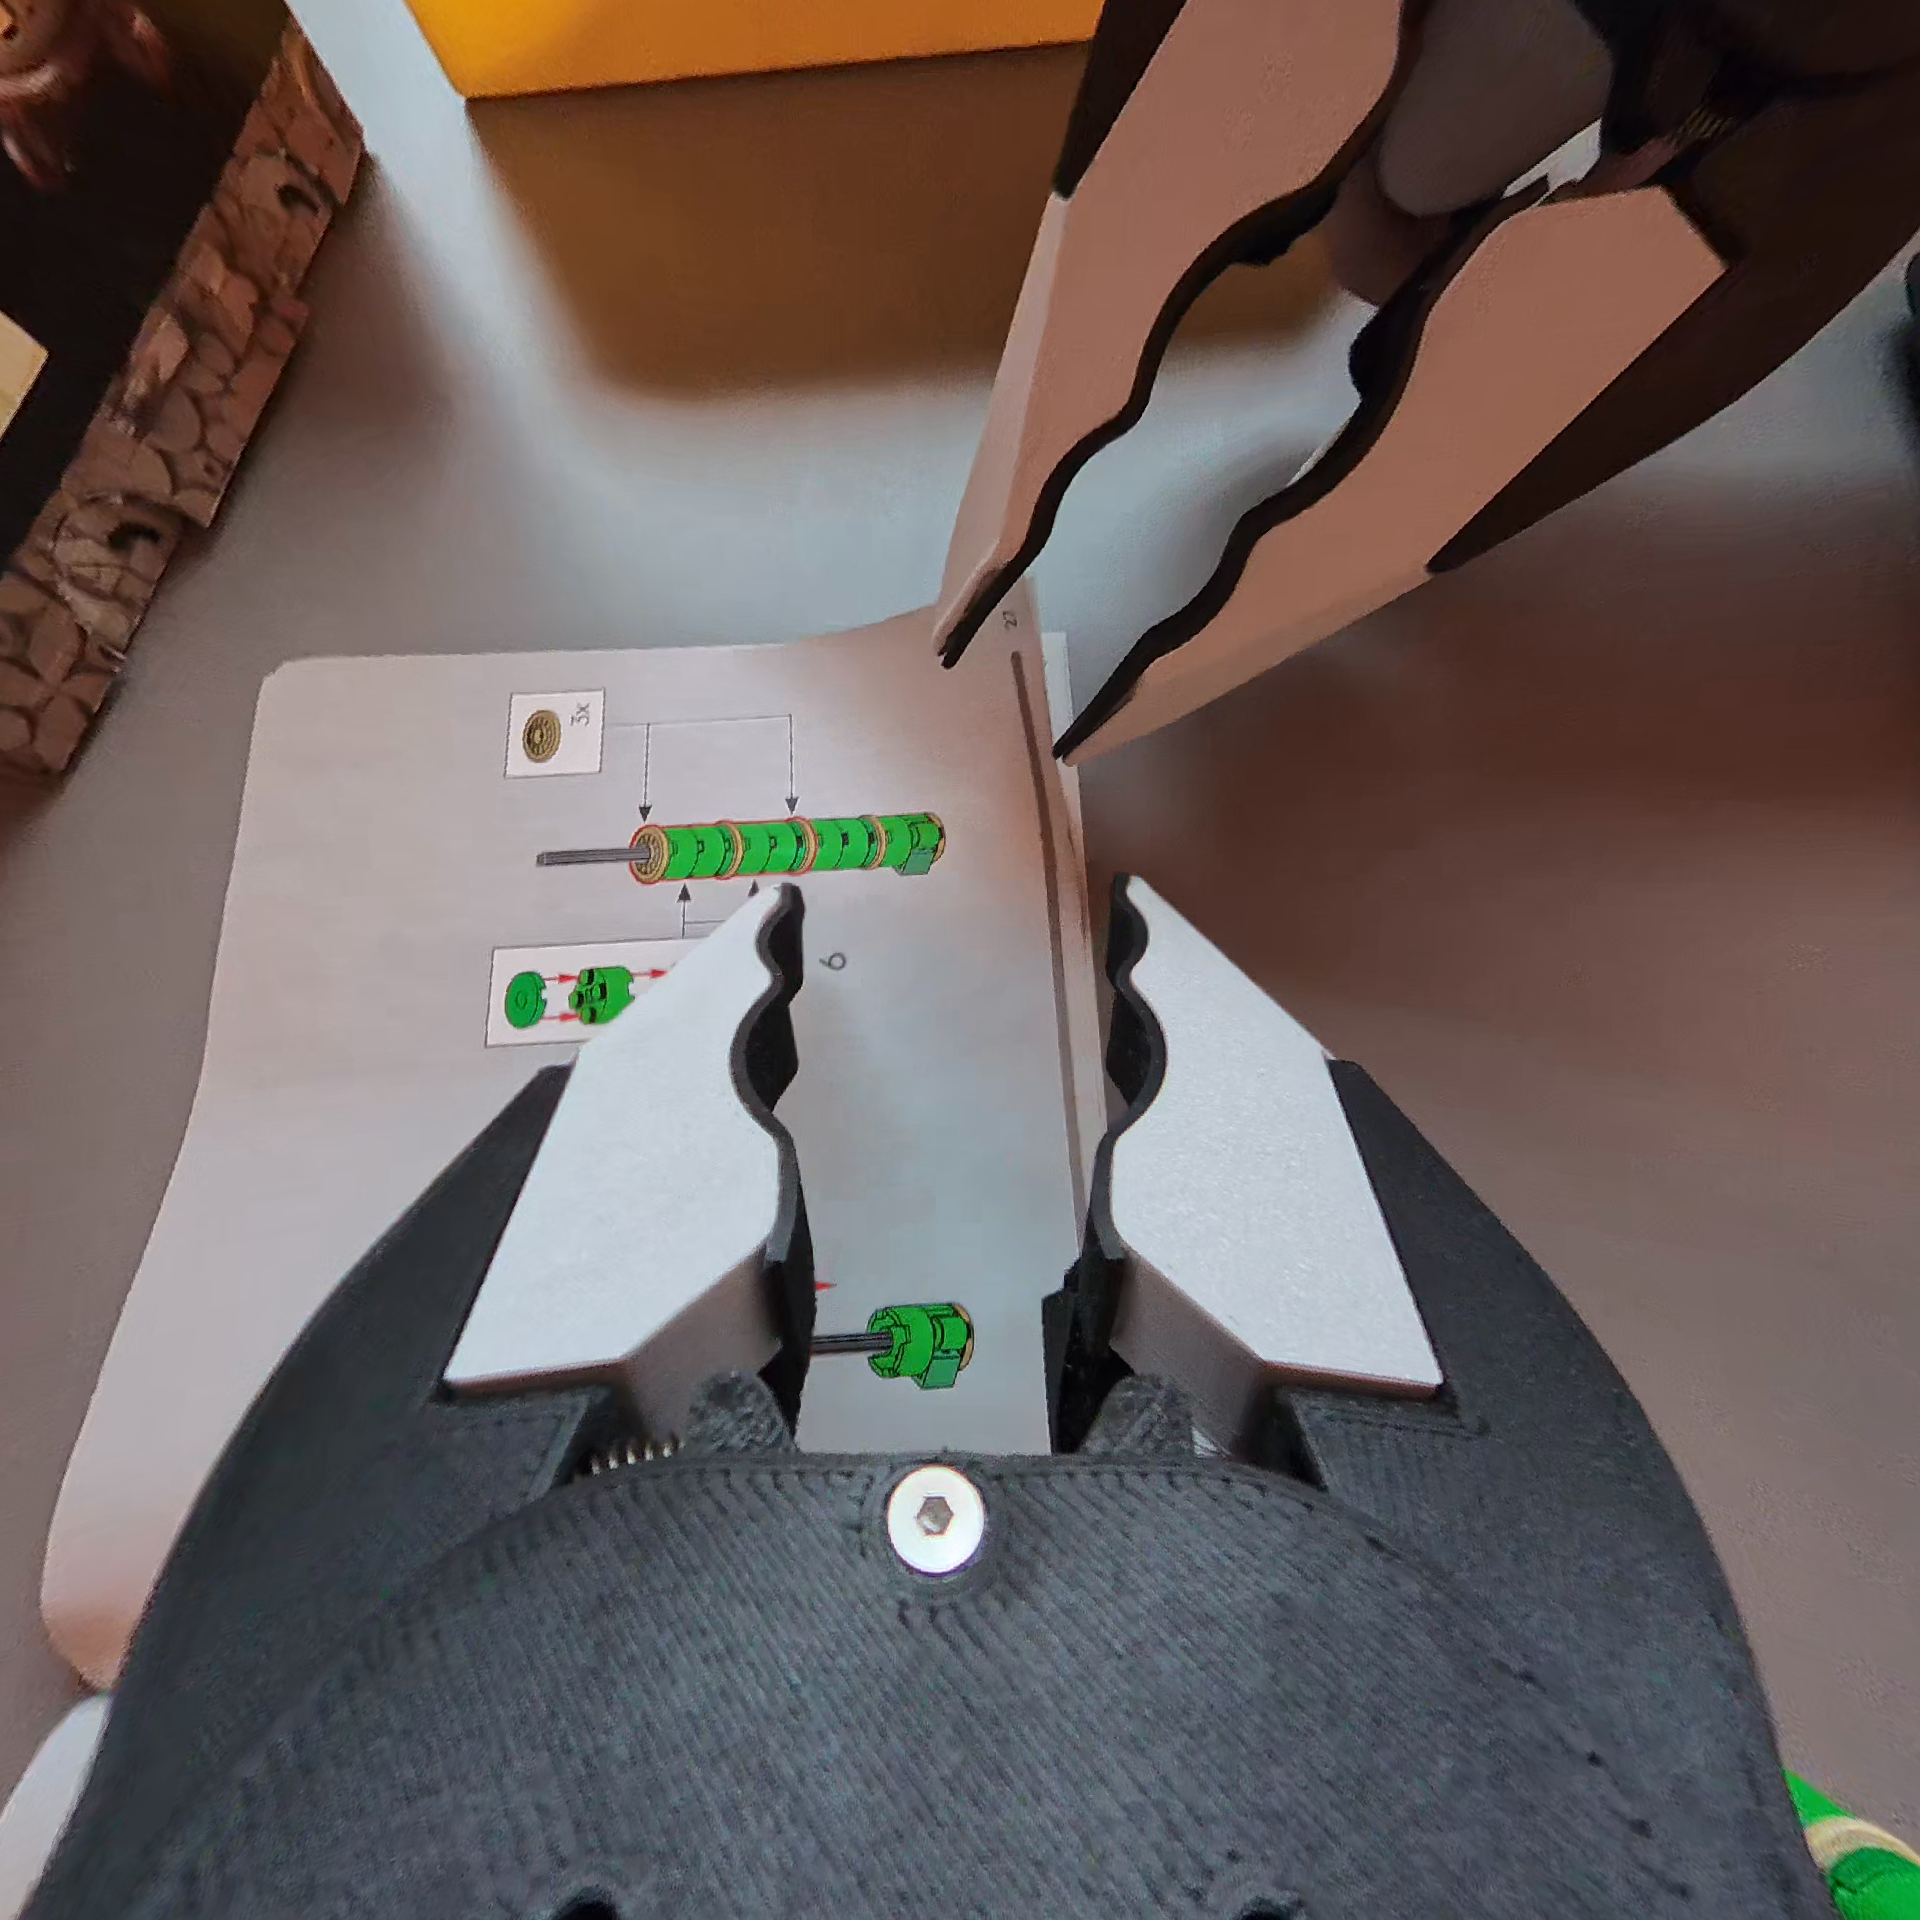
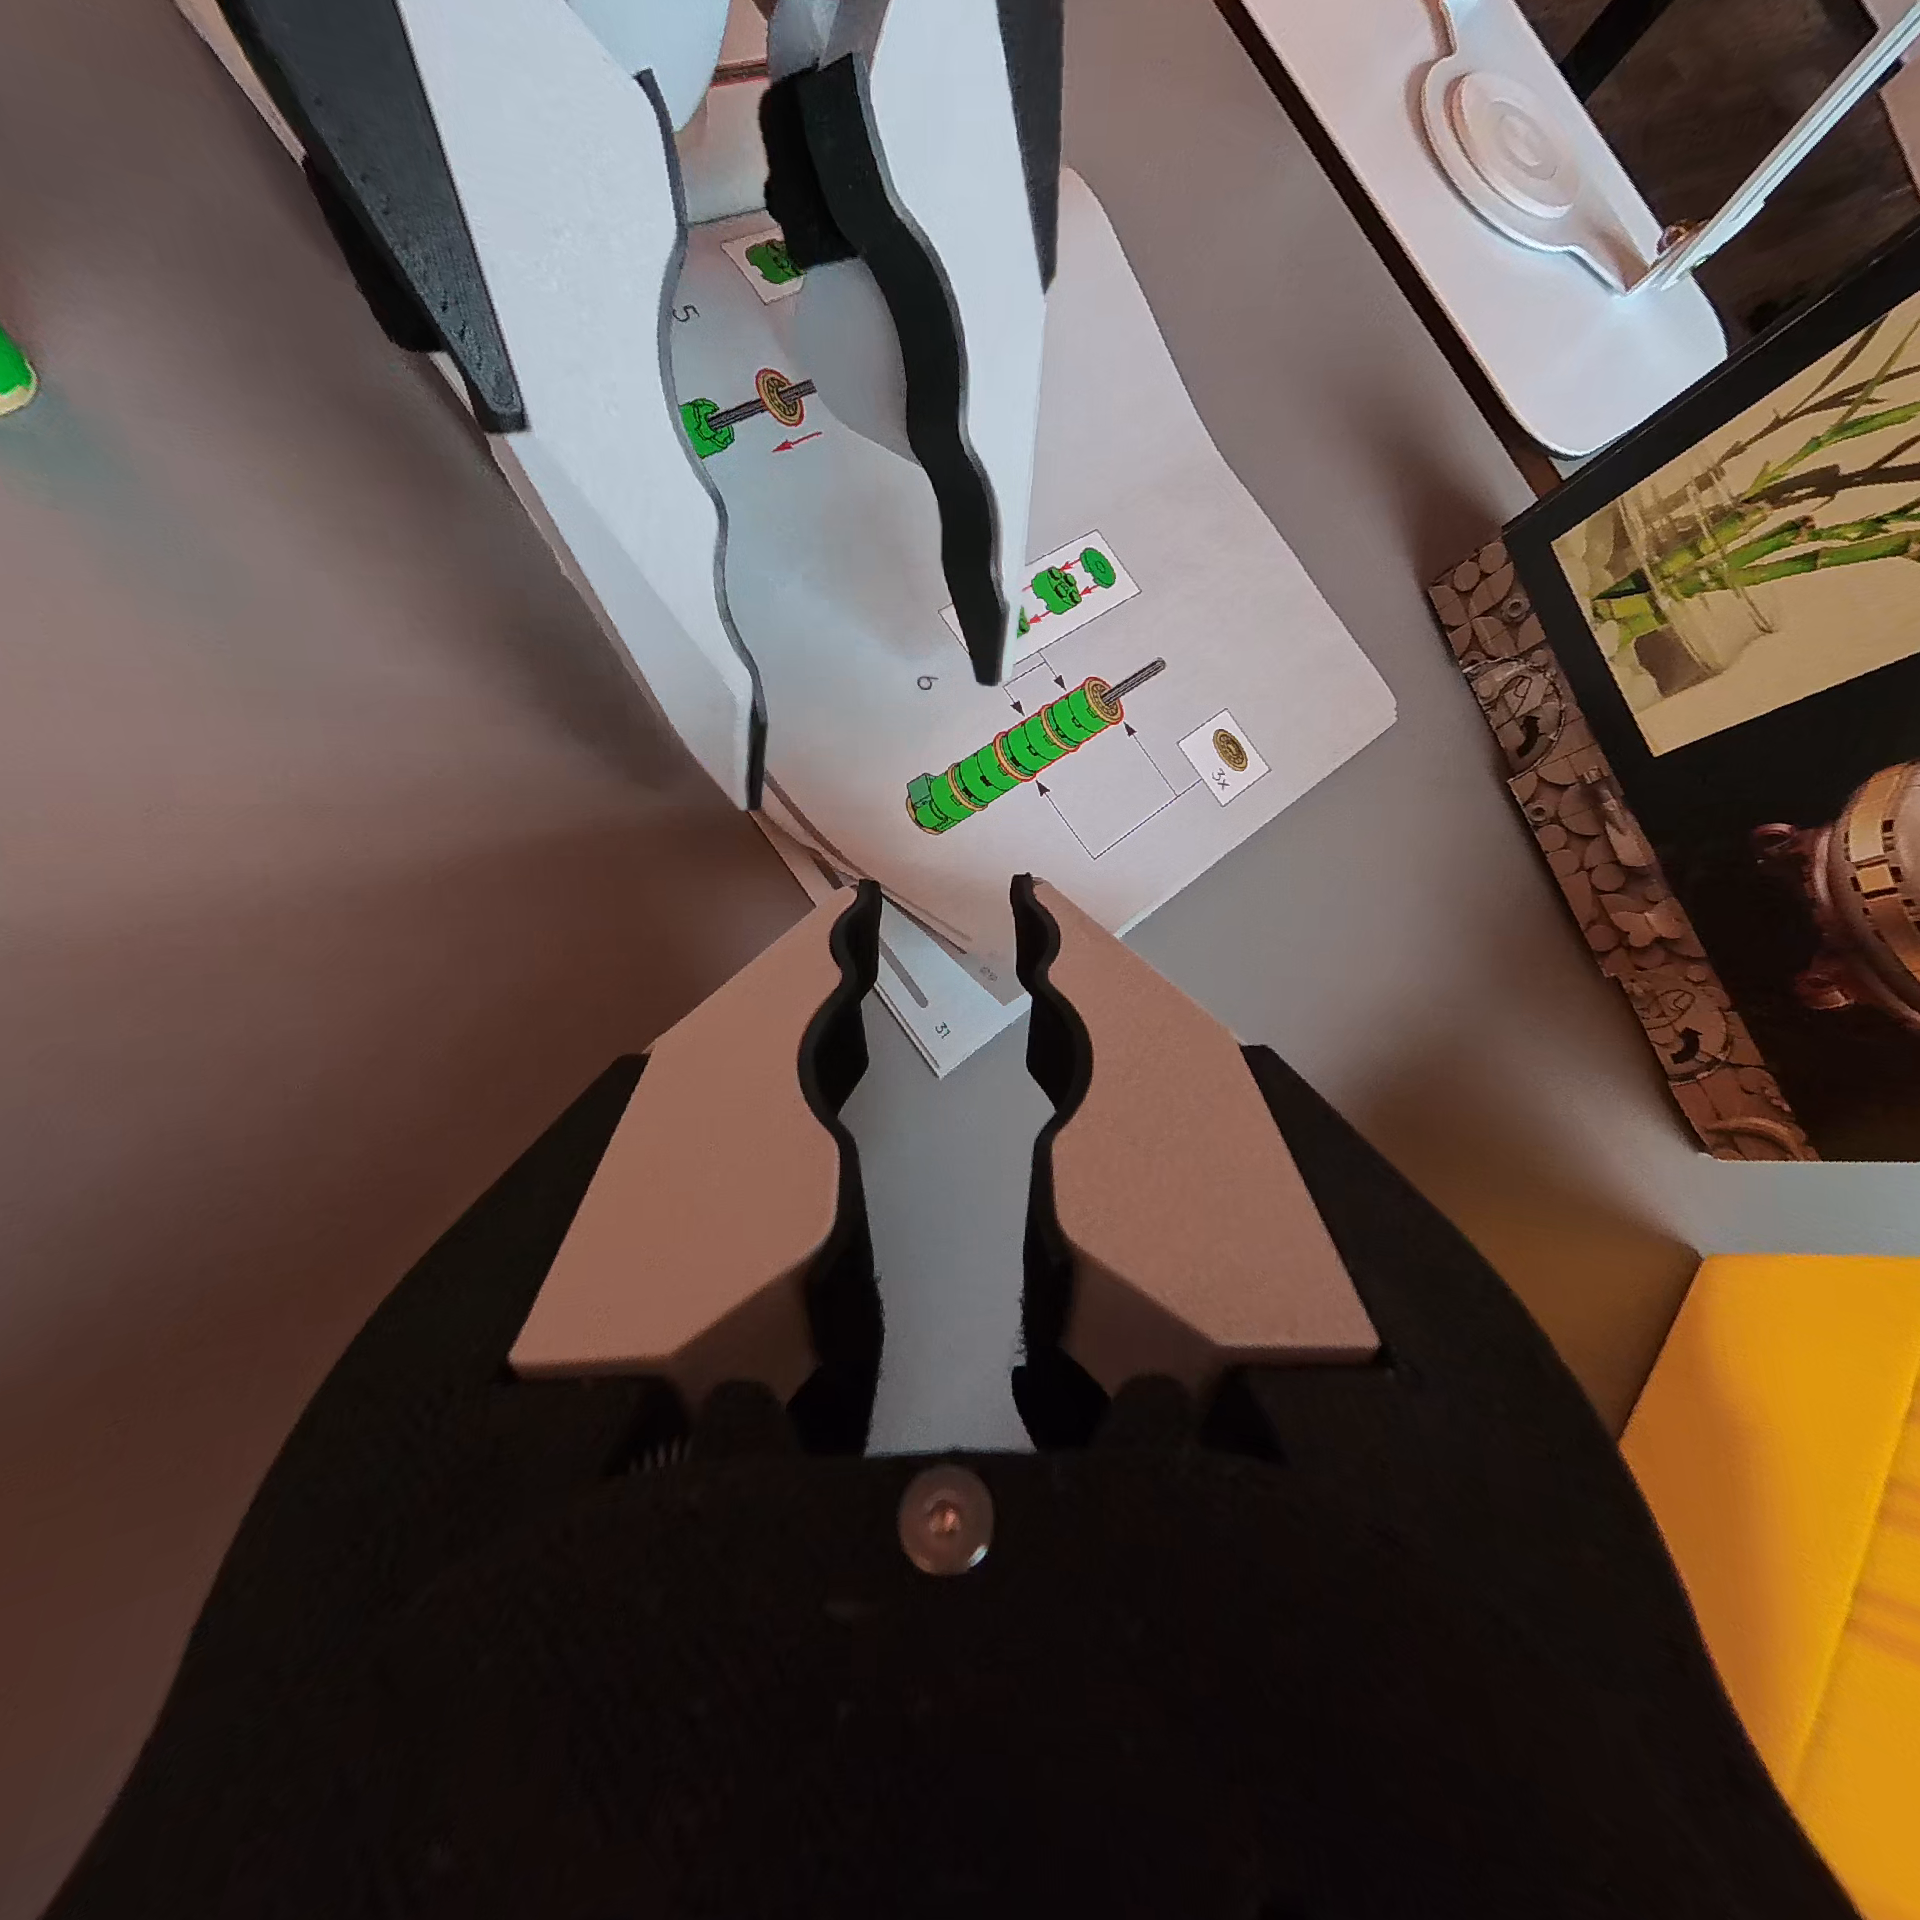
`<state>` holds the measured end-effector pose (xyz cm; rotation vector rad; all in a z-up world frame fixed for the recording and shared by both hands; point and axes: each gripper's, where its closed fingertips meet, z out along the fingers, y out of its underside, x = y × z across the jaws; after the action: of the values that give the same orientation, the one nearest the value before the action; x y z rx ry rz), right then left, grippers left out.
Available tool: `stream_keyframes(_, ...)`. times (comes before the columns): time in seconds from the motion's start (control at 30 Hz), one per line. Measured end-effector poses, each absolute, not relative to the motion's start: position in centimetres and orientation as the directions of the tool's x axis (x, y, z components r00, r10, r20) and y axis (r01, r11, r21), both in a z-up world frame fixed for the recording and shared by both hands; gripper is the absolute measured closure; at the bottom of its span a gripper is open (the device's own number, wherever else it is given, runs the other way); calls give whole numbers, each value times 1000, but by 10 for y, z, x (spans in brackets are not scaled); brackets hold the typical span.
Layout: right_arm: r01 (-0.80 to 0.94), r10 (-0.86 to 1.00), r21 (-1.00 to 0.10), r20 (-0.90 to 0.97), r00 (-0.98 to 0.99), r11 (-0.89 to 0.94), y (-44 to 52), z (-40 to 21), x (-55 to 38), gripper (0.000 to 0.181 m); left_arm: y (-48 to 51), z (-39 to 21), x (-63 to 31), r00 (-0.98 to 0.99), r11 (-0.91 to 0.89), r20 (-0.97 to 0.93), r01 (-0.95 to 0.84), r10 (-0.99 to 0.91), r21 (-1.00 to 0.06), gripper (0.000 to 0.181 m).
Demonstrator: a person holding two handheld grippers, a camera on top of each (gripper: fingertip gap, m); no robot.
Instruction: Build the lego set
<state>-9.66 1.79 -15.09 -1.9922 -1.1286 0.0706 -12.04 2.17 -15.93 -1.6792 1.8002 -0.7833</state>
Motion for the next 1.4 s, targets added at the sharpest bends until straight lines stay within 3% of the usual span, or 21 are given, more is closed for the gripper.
stream_keyframes(0.37, 684, 728, -687, 334, 599, -247, 19, -148, -96, 156, 20, -164, -110, -90, 89, -37, -694, -995, -715, 131)
stream_keyframes(0.87, 695, 731, -670, 332, 595, -261, 19, -152, -95, 156, 27, -166, -116, -46, 9, 30, -684, -998, -729, 132)
stream_keyframes(1.0, 645, 705, -712, 307, 640, -276, 20, -142, -87, 155, 28, -168, -117, -42, 7, 30, -687, -999, -727, 132)
stream_keyframes(1.07, 564, 668, -758, 236, 706, -328, 23, -135, -79, 150, 28, -168, -117, -42, 9, 28, -688, -999, -726, 132)
stream_keyframes(1.17, 342, 597, -797, -28, 802, -497, 26, -134, -71, 140, 27, -169, -117, -42, 11, 25, -688, -999, -725, 132)
stream_keyframes(1.27, 148, 508, -733, -297, 809, -664, 24, -141, -71, 137, 27, -169, -118, -41, 12, 23, -688, -999, -726, 132)
stream_keyframes(1.4, -19, 402, -629, -519, 754, -777, 21, -143, -74, 141, 28, -169, -118, -36, 7, 24, -686, -999, -728, 132)
